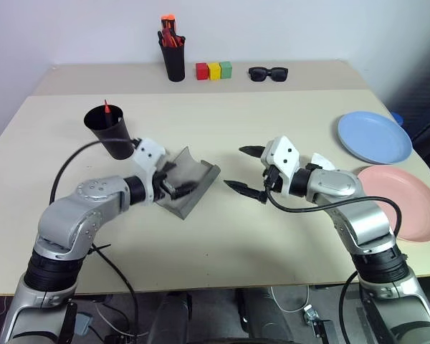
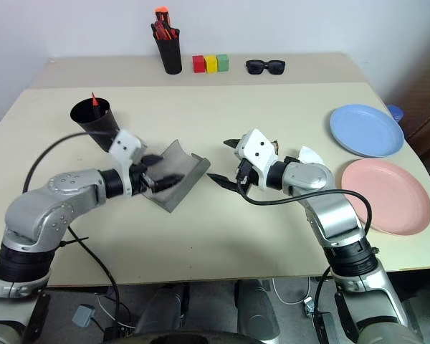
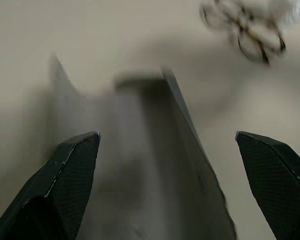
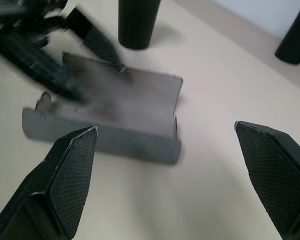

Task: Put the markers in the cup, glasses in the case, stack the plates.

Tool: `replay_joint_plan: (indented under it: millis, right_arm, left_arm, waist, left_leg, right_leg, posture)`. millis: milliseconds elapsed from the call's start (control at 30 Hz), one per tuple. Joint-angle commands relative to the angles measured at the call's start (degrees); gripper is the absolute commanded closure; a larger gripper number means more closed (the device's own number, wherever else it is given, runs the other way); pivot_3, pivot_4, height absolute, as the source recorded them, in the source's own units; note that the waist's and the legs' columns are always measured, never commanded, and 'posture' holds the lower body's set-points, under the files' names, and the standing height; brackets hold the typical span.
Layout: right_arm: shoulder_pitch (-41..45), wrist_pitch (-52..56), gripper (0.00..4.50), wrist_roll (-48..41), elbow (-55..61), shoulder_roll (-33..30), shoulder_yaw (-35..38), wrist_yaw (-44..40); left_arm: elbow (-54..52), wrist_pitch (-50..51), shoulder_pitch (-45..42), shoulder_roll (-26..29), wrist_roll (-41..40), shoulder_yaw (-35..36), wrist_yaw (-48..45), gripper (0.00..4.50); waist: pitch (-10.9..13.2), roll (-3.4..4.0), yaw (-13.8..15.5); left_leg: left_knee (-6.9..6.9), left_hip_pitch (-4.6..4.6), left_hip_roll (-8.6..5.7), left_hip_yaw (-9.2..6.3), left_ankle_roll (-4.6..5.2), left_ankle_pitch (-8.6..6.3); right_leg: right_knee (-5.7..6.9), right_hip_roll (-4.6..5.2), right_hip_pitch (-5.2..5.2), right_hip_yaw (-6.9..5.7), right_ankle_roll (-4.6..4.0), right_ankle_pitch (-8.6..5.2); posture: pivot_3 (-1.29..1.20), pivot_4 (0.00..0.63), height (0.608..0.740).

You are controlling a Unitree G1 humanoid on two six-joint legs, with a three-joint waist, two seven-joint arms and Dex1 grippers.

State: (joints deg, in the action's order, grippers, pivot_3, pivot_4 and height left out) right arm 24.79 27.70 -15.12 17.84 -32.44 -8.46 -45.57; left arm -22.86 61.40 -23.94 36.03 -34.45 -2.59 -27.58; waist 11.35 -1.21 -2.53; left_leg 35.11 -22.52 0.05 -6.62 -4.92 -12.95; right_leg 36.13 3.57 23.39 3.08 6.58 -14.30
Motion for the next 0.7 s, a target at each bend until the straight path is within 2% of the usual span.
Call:
replay_joint_plan:
  millis: [33,133,200,267,367,433,600,700]
  right_arm:
    - [-1.45,1.05,0.00,-1.87,4.58,-2.89,2.20,-2.02]
    - [-2.07,1.33,0.00,-2.05,4.91,-4.07,2.75,-2.07]
    - [-2.30,0.88,0.00,-1.45,4.27,-4.67,3.35,-1.68]
    - [-2.55,0.61,0.00,-1.10,3.77,-5.17,3.89,-1.29]
    - [-3.00,0.37,0.00,-0.89,3.61,-5.56,4.33,-1.18]
    - [-3.51,0.27,0.00,-0.74,3.46,-5.82,4.78,-1.12]
    - [-5.37,0.86,0.00,0.66,1.92,-8.40,5.85,-1.01]
    - [-6.86,3.79,0.00,1.97,-0.01,-10.94,6.09,-0.36]
  left_arm:
    - [-1.06,6.59,-2.19,-0.23,-0.71,-0.70,1.45,0.04]
    - [-0.93,8.79,-2.62,-1.42,-1.05,-1.34,1.09,0.04]
    - [-0.48,8.78,-2.55,-2.18,-0.27,-2.53,1.00,0.57]
    - [0.14,8.08,-2.54,-2.58,0.24,-3.30,0.44,1.38]
    - [0.78,5.54,-3.13,-1.68,1.75,-5.08,-1.16,2.91]
    - [1.26,-3.06,-3.47,0.80,5.82,-8.48,-5.28,3.89]
    - [5.24,-33.70,-3.19,9.06,21.09,-17.53,-18.39,3.89]
    - [11.71,-42.71,-6.18,9.93,24.96,-20.17,-25.14,3.89]
  waist:
    - [0.00,-0.01,0.03]
    - [0.00,-0.01,-0.01]
    - [0.00,-0.01,-0.01]
    - [0.00,-0.01,0.08]
    - [0.00,-0.01,0.09]
    - [0.01,-0.01,0.12]
    - [0.01,0.00,0.24]
    - [0.00,-0.01,0.68]
  left_leg:
    - [0.00,-0.01,0.00,0.00,0.00,0.00]
    - [0.00,-0.01,0.00,0.00,0.00,0.00]
    - [-0.01,0.01,0.00,0.01,0.00,0.00]
    - [-0.01,0.00,0.00,0.01,0.00,0.00]
    - [0.00,-0.01,0.00,0.01,0.00,0.00]
    - [-0.01,-0.01,0.00,0.01,0.00,0.00]
    - [-0.02,-0.02,0.00,0.05,0.00,0.00]
    - [-0.02,-0.04,-0.01,0.10,0.00,0.00]
  right_leg:
    - [-0.01,0.00,0.00,0.00,0.00,0.00]
    - [-0.02,0.00,0.00,-0.01,0.00,0.00]
    - [-0.02,0.00,0.00,0.00,-0.01,-0.01]
    - [-0.02,0.00,0.00,0.00,-0.03,-0.02]
    - [-0.03,0.01,0.00,0.00,-0.06,-0.03]
    - [-0.03,0.01,0.00,0.00,-0.09,-0.05]
    - [-0.09,0.02,0.02,0.02,-0.16,-0.07]
    - [-0.15,0.06,-0.01,0.03,-0.29,-0.14]
  posture:
    - [0.00,0.150,0.740]
    - [0.00,0.150,0.740]
    - [0.00,0.150,0.740]
    - [0.00,0.150,0.740]
    - [0.00,0.150,0.740]
    - [0.00,0.150,0.740]
    - [0.00,0.150,0.740]
    - [0.00,0.150,0.740]
